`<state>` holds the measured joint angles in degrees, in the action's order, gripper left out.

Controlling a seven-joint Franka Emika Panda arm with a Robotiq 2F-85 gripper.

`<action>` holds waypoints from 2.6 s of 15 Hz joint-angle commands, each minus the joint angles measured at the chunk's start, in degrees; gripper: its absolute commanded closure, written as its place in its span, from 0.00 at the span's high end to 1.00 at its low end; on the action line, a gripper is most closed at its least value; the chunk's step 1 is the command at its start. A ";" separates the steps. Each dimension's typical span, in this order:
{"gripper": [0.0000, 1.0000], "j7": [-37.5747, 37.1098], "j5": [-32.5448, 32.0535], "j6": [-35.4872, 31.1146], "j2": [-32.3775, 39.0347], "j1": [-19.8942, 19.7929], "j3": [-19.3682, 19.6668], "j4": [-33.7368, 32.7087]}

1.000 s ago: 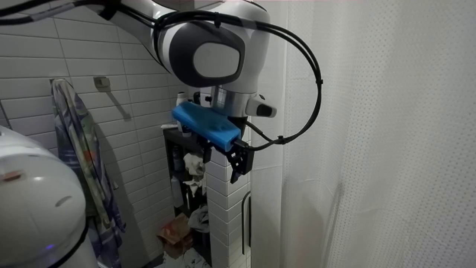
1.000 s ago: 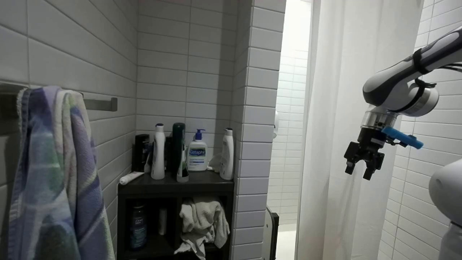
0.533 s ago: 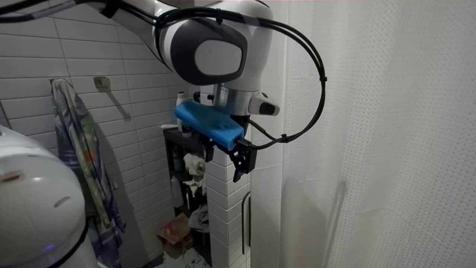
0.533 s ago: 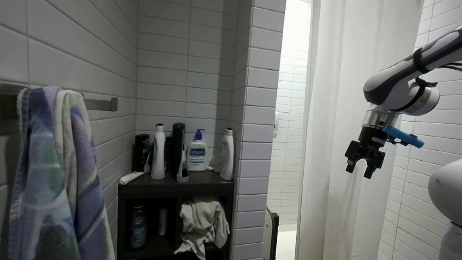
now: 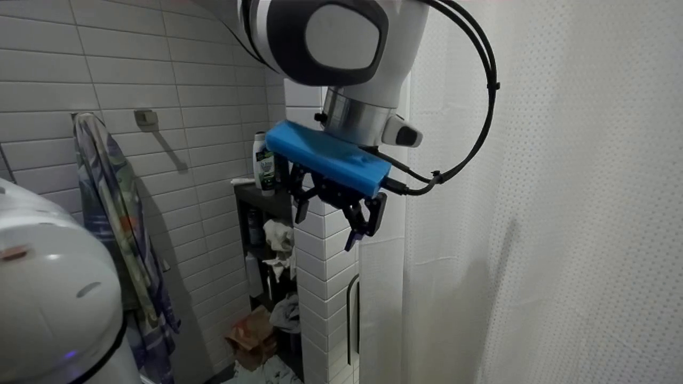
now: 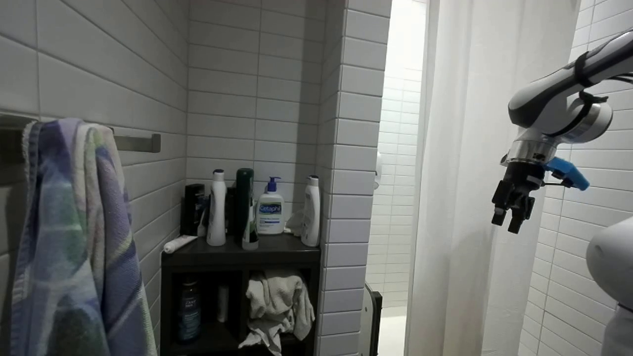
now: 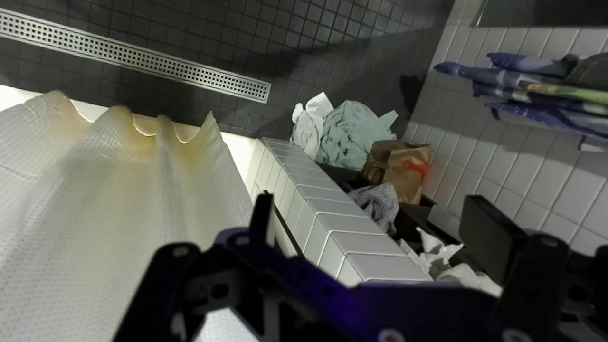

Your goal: Hang the towel on the hook

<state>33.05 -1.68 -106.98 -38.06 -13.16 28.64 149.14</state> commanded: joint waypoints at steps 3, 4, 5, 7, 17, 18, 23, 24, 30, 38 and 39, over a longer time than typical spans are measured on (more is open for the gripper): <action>1.00 9.55 1.90 8.90 -2.96 1.08 -0.31 -2.04; 1.00 10.49 2.93 9.70 -4.32 1.29 -0.68 -1.35; 1.00 11.15 3.89 10.05 -5.80 1.48 -1.19 -0.54; 1.00 11.78 6.50 11.10 -9.81 2.13 -3.06 1.82; 1.00 7.85 24.04 11.38 -26.55 16.20 -19.01 9.96; 1.00 7.60 25.32 10.31 -27.22 18.38 -21.24 10.38; 1.00 7.60 26.46 5.21 -25.75 29.04 -30.43 9.71; 1.00 7.57 26.08 4.20 -25.28 30.90 -31.97 9.71; 1.00 7.71 24.39 -2.86 -20.07 39.47 -38.86 9.48; 1.00 7.03 20.22 -9.26 -13.97 41.87 -38.32 9.48; 1.00 7.40 19.54 -8.82 -14.04 41.65 -37.36 9.48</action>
<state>40.93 19.99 -114.83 -53.23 28.23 -10.39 158.79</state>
